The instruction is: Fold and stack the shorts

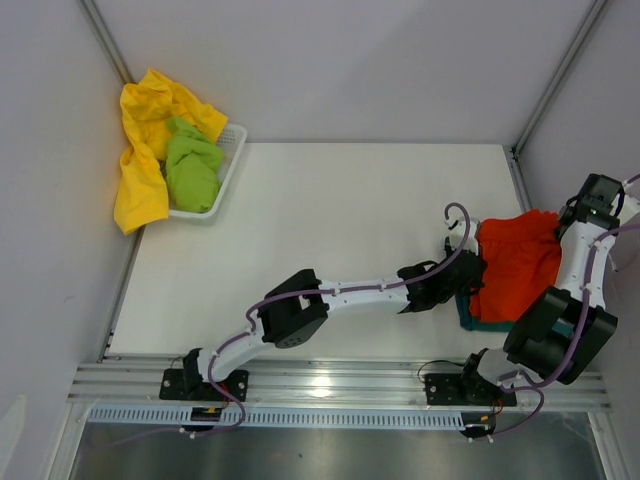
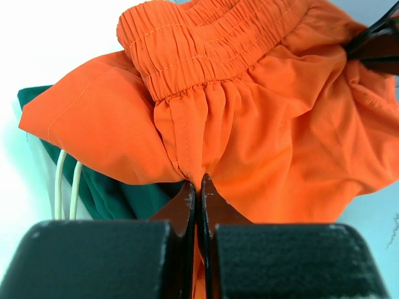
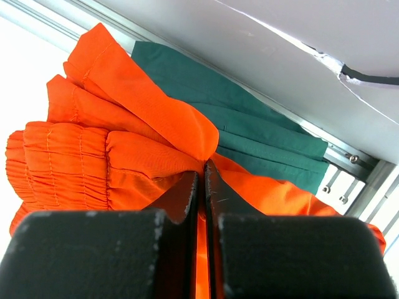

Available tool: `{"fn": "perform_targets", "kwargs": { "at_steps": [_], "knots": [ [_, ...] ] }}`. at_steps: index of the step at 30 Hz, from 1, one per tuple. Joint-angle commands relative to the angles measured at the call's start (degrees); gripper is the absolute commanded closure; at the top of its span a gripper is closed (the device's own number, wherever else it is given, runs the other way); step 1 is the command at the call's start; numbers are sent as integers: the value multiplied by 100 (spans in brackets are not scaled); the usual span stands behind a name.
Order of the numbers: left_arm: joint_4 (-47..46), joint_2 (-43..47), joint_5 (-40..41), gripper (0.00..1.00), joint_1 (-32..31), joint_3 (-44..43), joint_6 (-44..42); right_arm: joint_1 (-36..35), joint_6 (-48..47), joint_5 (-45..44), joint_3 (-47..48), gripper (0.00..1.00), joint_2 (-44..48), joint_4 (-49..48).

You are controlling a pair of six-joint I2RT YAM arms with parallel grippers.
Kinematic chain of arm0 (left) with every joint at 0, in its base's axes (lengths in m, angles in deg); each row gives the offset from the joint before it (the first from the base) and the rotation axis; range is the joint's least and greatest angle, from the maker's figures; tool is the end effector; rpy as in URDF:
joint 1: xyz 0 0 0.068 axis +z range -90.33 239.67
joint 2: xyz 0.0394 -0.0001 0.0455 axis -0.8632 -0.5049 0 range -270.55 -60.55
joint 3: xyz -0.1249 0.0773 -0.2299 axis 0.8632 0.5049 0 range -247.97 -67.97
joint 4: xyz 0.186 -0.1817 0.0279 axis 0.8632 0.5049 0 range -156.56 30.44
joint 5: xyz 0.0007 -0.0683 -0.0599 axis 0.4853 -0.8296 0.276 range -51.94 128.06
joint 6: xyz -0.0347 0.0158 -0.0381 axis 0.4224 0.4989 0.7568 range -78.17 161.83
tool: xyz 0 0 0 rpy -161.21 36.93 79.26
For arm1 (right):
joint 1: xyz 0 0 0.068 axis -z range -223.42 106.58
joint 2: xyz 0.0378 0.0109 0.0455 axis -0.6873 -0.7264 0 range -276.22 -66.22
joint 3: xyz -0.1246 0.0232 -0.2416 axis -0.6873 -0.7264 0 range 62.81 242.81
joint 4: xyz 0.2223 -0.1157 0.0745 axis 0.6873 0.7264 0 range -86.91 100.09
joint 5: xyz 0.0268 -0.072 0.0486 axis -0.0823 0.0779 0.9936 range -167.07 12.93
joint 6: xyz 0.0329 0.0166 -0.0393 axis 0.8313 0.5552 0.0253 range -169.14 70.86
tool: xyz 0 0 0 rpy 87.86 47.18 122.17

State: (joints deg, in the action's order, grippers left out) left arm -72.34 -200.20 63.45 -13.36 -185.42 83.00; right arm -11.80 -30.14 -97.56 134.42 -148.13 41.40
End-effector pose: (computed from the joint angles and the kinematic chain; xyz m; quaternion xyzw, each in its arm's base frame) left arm 0.1817 -0.5431 0.2175 0.0879 0.7874 -0.3950 0.4651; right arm 0.2537 -0.1708 0.3096 0.4503 0.8053 -0.2035 0.3275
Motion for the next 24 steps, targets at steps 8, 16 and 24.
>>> {"fn": "perform_targets", "kwargs": {
  "at_steps": [8, 16, 24],
  "knots": [
    [-125, -193, 63, 100, 61, -314, 225, 46, 147, -315, -33, 100, -203, -429],
    [-178, -211, -130, 100, 123, -305, 225, 38, 235, -613, -271, 100, 8, -376],
    [-169, -246, -394, 61, 202, -305, 287, 46, 244, -640, -271, 81, -140, -421]
  ]
}}
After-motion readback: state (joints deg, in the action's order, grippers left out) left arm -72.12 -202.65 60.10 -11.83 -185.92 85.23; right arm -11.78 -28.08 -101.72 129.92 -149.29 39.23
